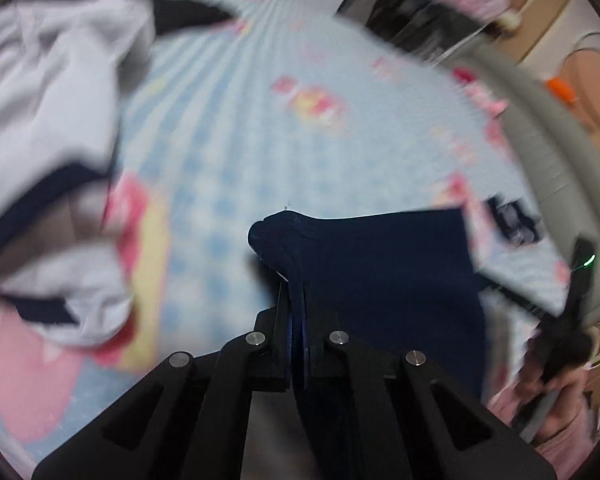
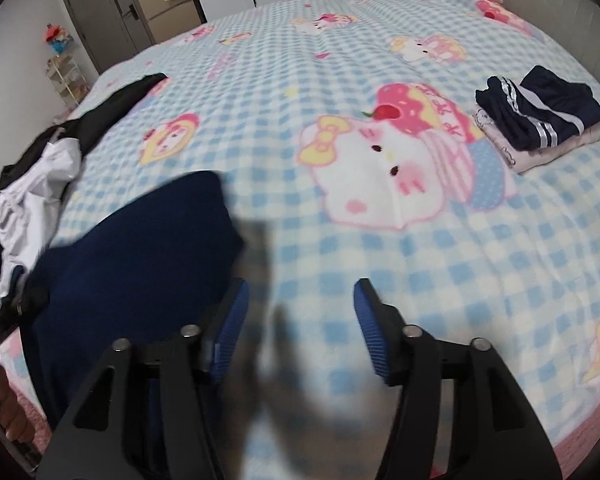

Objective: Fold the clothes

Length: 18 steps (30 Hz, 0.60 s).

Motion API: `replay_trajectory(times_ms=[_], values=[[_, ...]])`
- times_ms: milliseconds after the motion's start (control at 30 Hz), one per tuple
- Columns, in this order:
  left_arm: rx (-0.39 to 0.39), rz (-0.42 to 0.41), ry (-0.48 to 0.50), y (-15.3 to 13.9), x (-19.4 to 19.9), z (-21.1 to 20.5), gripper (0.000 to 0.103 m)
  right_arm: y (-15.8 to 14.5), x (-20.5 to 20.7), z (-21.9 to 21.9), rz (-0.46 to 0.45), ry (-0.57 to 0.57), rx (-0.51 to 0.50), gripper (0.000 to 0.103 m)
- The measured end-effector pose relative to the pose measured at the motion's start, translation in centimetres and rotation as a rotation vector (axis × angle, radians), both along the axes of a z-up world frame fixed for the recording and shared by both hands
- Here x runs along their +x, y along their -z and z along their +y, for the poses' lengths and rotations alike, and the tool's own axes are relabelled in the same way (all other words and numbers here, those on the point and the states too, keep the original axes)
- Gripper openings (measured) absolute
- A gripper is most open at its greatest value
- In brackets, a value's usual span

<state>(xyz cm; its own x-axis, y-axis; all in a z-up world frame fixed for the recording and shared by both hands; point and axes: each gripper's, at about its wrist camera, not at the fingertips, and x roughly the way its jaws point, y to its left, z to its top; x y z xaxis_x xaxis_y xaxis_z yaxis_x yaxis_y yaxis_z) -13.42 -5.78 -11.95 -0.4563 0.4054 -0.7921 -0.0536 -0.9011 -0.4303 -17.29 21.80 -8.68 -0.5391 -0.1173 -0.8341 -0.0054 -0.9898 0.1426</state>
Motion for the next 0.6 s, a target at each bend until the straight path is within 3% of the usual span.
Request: replay_trajectory(times_ms=[33,100,167,233,300,367,400,500,600], values=[[-0.009,-0.015,0.006,0.4,-0.1,0.0,0.010,0.0,-0.3,-0.2,0.001,-0.008,0.008,0.057],[-0.051,0.073,-0.037,-1.3,0.4,-0.1,0.033,0.0,-0.9,-0.5,0.004,-0.025,0.024,0.057],[-0.093,0.161,-0.080,-3.0,0.8,-0.2,0.041,0.0,-1.5,-0.8,0.006,-0.042,0.039,0.057],[-0.115,0.247,-0.099,-4.6,1.2,-0.2,0.041,0.0,-2.1,-1.1,0.009,-0.059,0.055,0.057],[-0.045,0.303,-0.001,-5.6,1.5,0.8,0.041,0.0,-2.8,-1.5,0.012,-0.076,0.071,0.057],[0.001,0.242,0.123,-4.6,1.1,2.7,0.040,-0.3,-2.8,-1.9,0.026,-0.098,0.066,0.057],[-0.015,0.199,0.170,-3.5,0.9,4.1,0.037,-0.4,-2.7,-2.1,0.034,-0.110,0.061,0.057],[-0.126,0.085,0.271,-0.2,-0.2,7.6,0.034,-0.8,-2.7,-2.6,0.053,-0.142,0.055,0.057],[-0.212,0.070,0.286,0.8,-1.8,9.4,0.033,-0.6,-4.2,-2.9,0.035,-0.161,0.095,0.057]])
